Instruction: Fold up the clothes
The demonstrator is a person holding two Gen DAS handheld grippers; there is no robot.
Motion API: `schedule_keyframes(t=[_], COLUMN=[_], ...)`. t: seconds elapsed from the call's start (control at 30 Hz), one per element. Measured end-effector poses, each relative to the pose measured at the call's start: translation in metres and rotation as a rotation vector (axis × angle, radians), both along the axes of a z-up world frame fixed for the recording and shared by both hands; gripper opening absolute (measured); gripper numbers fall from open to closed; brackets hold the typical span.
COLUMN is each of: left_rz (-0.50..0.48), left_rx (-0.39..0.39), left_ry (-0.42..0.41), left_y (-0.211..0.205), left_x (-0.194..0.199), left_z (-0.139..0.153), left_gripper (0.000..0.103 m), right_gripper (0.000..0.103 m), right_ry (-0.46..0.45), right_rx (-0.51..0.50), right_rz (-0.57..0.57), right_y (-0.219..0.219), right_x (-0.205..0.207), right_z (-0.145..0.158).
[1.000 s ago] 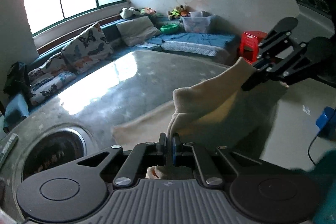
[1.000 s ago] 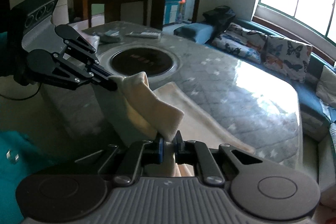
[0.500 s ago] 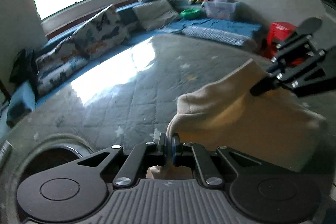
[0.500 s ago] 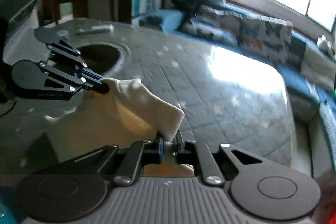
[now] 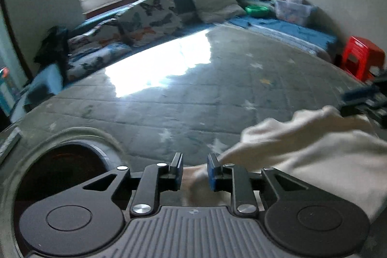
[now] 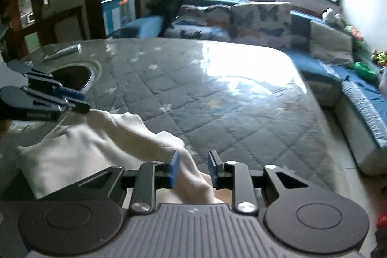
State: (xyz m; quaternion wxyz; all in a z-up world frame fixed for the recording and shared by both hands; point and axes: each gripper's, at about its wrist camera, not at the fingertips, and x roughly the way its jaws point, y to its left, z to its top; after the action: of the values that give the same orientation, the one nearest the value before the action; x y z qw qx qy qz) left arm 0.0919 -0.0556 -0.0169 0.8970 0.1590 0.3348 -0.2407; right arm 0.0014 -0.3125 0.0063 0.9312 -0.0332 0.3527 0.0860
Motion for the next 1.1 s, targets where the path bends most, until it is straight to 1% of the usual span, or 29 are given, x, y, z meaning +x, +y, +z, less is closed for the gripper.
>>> schedule_keyframes(t=[0.03, 0.13, 0.23, 0.33, 0.43, 0.53, 0.7, 0.8, 0.9, 1.1], left_rz=[0.018, 0.01, -0.07, -0.124, -0.133, -0.126, -0.081, -0.087, -0.089, -0.081], left_rx=[-0.009, -0.07, -0.098, -0.1, -0.1, -0.105, -0.097, -0.086, -0.081, -0.083], left_ry=[-0.005, 0.013, 0.023, 0.039, 0.065, 0.096, 0.141, 0.12, 0.114, 0.117], left_y=[0.003, 0.004, -0.01, -0.028, -0.04, -0.05, -0.059, -0.06, -0.059, -0.058], left_x=[-0.001, -0.013, -0.031, -0.037, -0.028, -0.015, 0.002, -0.002, -0.003, -0.002], left_z=[0.004, 0.017, 0.021, 0.02, 0.015, 0.009, -0.009, -0.012, -0.013, -0.013], left_gripper=[0.024, 0.023, 0.023, 0.024, 0.024, 0.024, 0.024, 0.024, 0.025, 0.025], right_gripper=[0.025, 0.024, 0.018, 0.017, 0.017, 0.017, 0.017, 0.018, 0.018, 0.018], right_ry=[-0.005, -0.016, -0.013, 0.007, 0.048, 0.081, 0.064, 0.02, 0.007, -0.039], right_rx=[0.007, 0.029, 0.071, 0.082, 0.082, 0.089, 0.096, 0.056, 0.02, 0.024], right_rz=[0.0, 0.014, 0.063, 0.087, 0.085, 0.068, 0.06, 0.079, 0.091, 0.03], right_y=[-0.001, 0.003, 0.017, 0.029, 0.034, 0.033, 0.03, 0.033, 0.033, 0.021], right_x=[-0.005, -0.018, -0.009, 0.008, 0.029, 0.037, 0.034, 0.012, -0.011, -0.057], right_z=[0.001, 0.007, 0.014, 0.011, -0.001, -0.013, -0.012, -0.004, -0.005, -0.005])
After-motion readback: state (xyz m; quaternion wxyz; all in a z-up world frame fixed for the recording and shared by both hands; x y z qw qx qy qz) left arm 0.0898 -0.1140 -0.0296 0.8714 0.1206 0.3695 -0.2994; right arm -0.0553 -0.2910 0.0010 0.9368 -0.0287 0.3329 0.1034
